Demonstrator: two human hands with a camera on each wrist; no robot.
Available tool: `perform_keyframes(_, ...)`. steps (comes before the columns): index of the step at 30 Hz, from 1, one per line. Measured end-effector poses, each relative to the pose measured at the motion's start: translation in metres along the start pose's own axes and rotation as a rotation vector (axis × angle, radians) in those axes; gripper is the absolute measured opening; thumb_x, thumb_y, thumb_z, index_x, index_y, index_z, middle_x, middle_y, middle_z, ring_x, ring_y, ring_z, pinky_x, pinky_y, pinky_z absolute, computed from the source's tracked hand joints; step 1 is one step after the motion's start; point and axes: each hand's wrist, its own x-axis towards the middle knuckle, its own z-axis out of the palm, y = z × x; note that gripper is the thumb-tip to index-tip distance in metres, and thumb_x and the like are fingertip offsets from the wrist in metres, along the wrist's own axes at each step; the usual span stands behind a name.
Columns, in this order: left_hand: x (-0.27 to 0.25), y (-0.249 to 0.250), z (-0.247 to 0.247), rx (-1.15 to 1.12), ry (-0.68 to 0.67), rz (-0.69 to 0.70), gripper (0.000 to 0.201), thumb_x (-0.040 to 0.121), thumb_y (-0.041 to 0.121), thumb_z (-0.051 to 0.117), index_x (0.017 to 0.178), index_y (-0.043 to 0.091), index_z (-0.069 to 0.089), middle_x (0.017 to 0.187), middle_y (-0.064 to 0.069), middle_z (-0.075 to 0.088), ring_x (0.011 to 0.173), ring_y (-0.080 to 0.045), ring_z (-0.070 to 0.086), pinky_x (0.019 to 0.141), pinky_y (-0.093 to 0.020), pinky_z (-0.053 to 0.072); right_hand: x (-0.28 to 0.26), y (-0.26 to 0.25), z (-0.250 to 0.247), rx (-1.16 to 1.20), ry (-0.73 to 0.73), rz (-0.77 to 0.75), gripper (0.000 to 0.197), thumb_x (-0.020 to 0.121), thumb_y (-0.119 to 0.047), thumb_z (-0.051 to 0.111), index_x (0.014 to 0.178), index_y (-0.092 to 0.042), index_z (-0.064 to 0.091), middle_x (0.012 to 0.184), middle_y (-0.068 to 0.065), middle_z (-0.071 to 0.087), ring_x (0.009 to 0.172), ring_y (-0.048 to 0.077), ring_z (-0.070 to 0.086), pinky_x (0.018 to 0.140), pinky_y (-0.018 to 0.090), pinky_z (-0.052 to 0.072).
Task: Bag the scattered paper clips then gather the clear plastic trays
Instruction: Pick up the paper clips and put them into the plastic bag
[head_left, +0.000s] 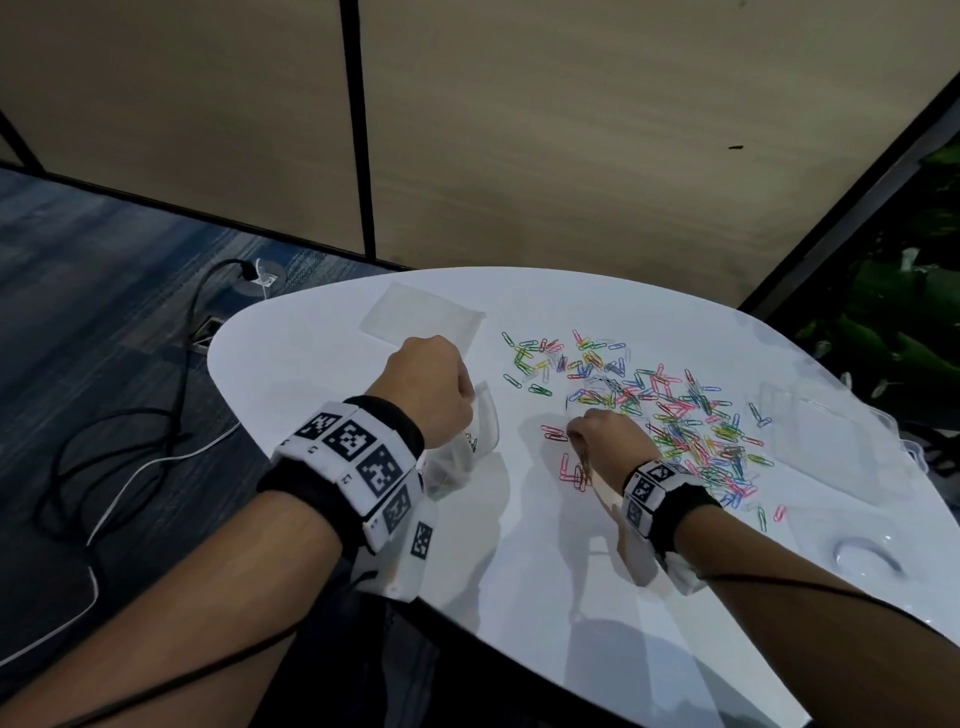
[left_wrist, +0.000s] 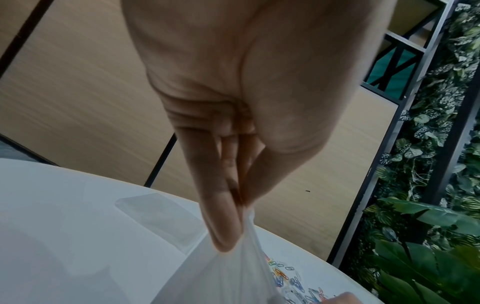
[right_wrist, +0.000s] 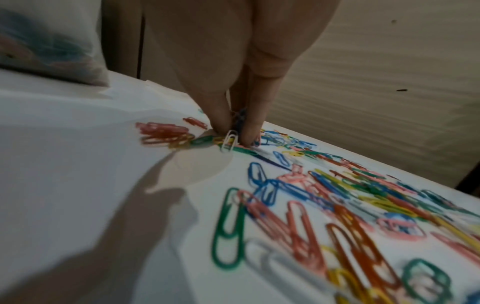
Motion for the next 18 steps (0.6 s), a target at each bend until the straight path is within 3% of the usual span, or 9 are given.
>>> perform_keyframes(4,0.001,0.003,0.001,0.004,0.002,0.013,0.02,0.086,0.005,0.06,0.094,0.014,0.076,0.099,-0.007,0.073,0.087,-0.025,0.072,0.082,-0.032,0.059,-0.001,0.017,-0.018,0.419,0.118,0.32,0.014,0.087,-0.011,0.066,0.095,-0.016,0.077,0.084,0.006,0.075,0.076,0.02,0.069,0.073,0.025,0.055)
perform_keyframes(7,0.002,0.008,0.005,-0.006,-0.006,0.021,0.017,0.088,0.005,0.061,0.092,0.012,0.076,0.094,-0.008,0.073,0.087,-0.025,0.072,0.077,-0.029,0.058,-0.006,0.018,-0.052,1.075,0.185,0.523,0.017,0.083,-0.004,0.071,0.099,-0.009,0.076,0.081,0.012,0.076,0.074,0.022,0.074,0.079,0.031,0.06)
perform_keyframes(9,0.002,0.013,0.009,-0.015,-0.015,0.026,0.015,0.089,0.005,0.062,0.092,0.011,0.076,0.092,-0.007,0.073,0.087,-0.025,0.072,0.077,-0.029,0.058,-0.018,0.003,-0.079,1.593,0.181,0.517,0.022,0.083,0.002,0.071,0.105,0.002,0.07,0.087,0.017,0.074,0.076,0.025,0.073,0.081,0.032,0.061)
perform_keyframes(11,0.001,0.018,0.013,-0.025,-0.028,0.028,0.015,0.089,0.004,0.062,0.092,0.01,0.076,0.089,-0.006,0.073,0.085,-0.025,0.073,0.081,-0.031,0.06,-0.031,-0.019,-0.102,1.912,0.103,0.473,0.024,0.085,0.004,0.068,0.109,0.005,0.066,0.093,0.018,0.072,0.087,0.026,0.073,0.082,0.029,0.06)
perform_keyframes(14,0.0,0.026,0.018,-0.045,-0.029,0.026,0.017,0.086,0.002,0.061,0.088,0.009,0.077,0.081,-0.005,0.072,0.072,-0.021,0.075,0.076,-0.031,0.062,-0.046,-0.053,-0.111,2.042,0.059,0.425,0.022,0.088,0.005,0.064,0.11,0.005,0.062,0.092,0.019,0.069,0.092,0.028,0.07,0.082,0.029,0.06)
perform_keyframes(16,0.0,0.03,0.02,-0.063,-0.025,0.025,0.017,0.085,0.002,0.062,0.086,0.008,0.078,0.079,-0.006,0.073,0.066,-0.021,0.075,0.074,-0.033,0.063,-0.051,-0.071,-0.104,1.97,0.106,0.44,0.018,0.087,0.008,0.063,0.103,0.002,0.062,0.088,0.02,0.067,0.089,0.032,0.068,0.084,0.032,0.06)
perform_keyframes(18,-0.001,0.033,0.022,-0.081,-0.018,0.027,0.016,0.087,0.003,0.061,0.084,0.008,0.077,0.074,-0.006,0.073,0.063,-0.022,0.075,0.073,-0.033,0.063,-0.053,-0.08,-0.088,1.801,0.133,0.416,0.018,0.078,0.006,0.069,0.09,-0.006,0.067,0.084,0.019,0.069,0.085,0.034,0.068,0.09,0.041,0.057)
